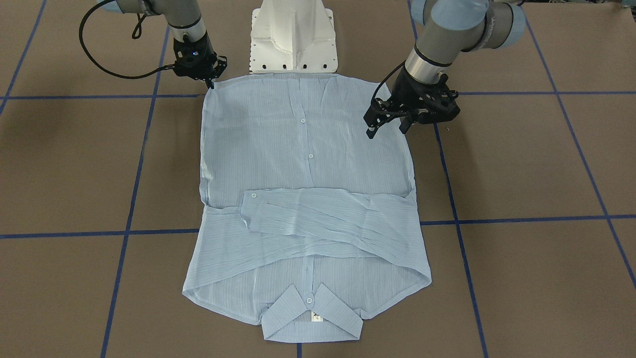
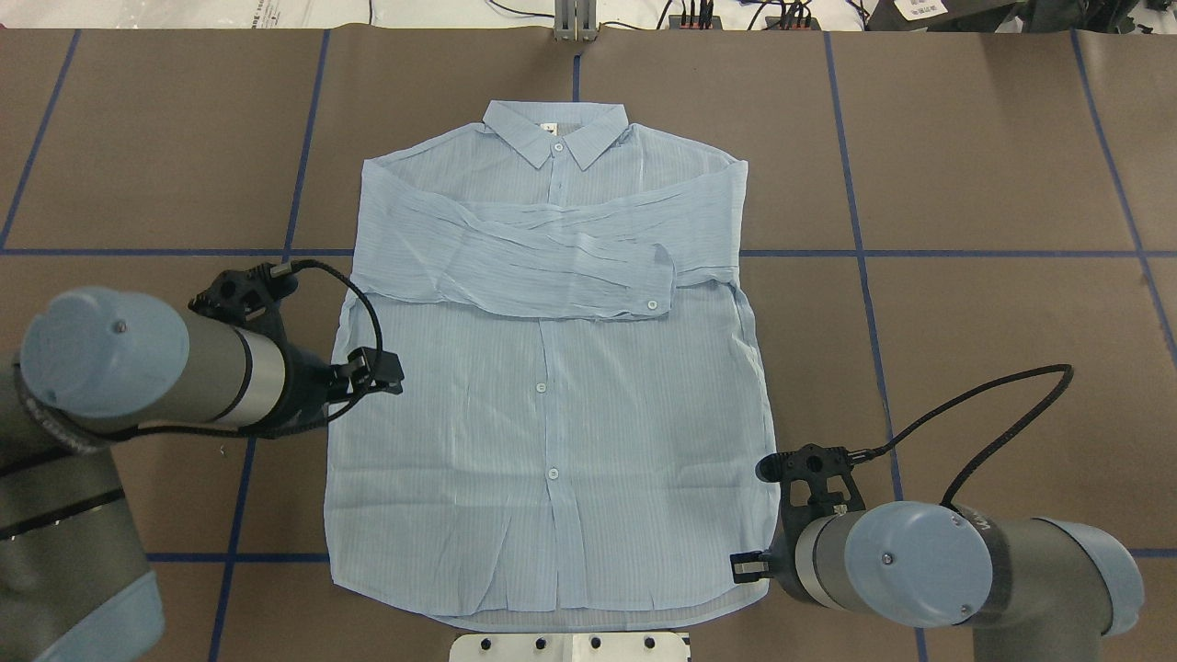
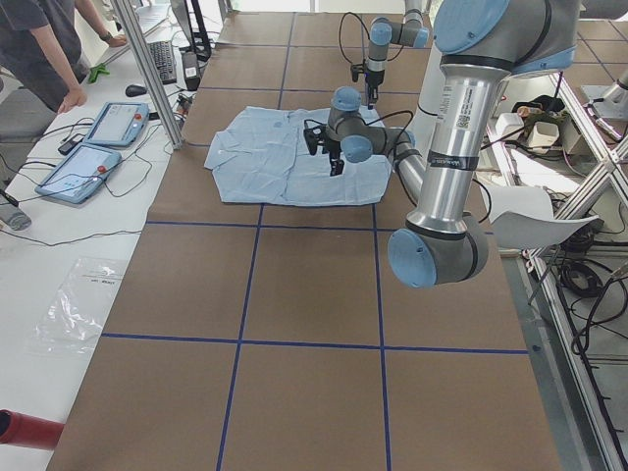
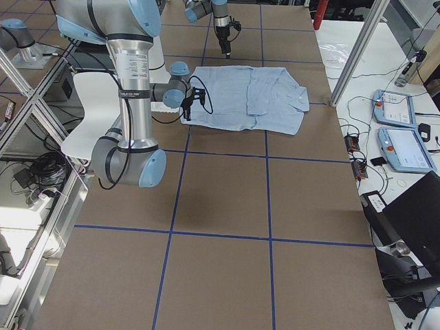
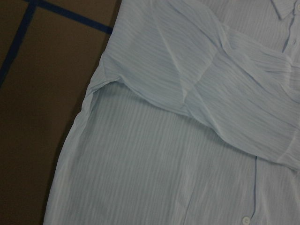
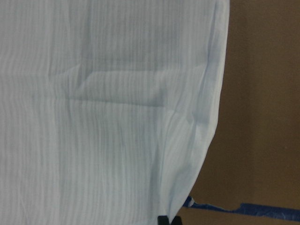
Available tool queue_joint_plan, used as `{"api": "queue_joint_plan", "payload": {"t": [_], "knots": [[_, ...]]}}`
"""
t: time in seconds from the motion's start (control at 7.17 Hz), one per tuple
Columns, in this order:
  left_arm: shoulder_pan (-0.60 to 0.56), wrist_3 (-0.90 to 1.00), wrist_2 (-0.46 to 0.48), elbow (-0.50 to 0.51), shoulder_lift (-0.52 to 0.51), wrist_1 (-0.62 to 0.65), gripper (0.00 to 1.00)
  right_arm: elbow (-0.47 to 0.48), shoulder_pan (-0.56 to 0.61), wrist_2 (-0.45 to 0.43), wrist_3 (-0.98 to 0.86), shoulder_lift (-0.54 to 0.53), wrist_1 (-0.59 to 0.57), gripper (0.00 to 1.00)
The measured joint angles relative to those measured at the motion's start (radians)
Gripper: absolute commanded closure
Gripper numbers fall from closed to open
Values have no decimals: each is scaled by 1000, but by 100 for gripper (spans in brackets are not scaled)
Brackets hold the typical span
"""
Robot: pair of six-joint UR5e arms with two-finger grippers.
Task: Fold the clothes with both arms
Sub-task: 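Grasp the near hem corners with both grippers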
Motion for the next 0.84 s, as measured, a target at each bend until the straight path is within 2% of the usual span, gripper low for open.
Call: {"api": "queue_joint_plan", "payload": {"t": [0.14,0.42,0.84], "knots": [[106,-86,71,-24,48,3,3,-1,0,-1,0,0,9,100],[269,-215,153,-31,98,5,12,-4,-1,-1,0,3,15,100],[340,-251,183,-11,118,8,17,-6,1,-1,0,9,16,100]]}}
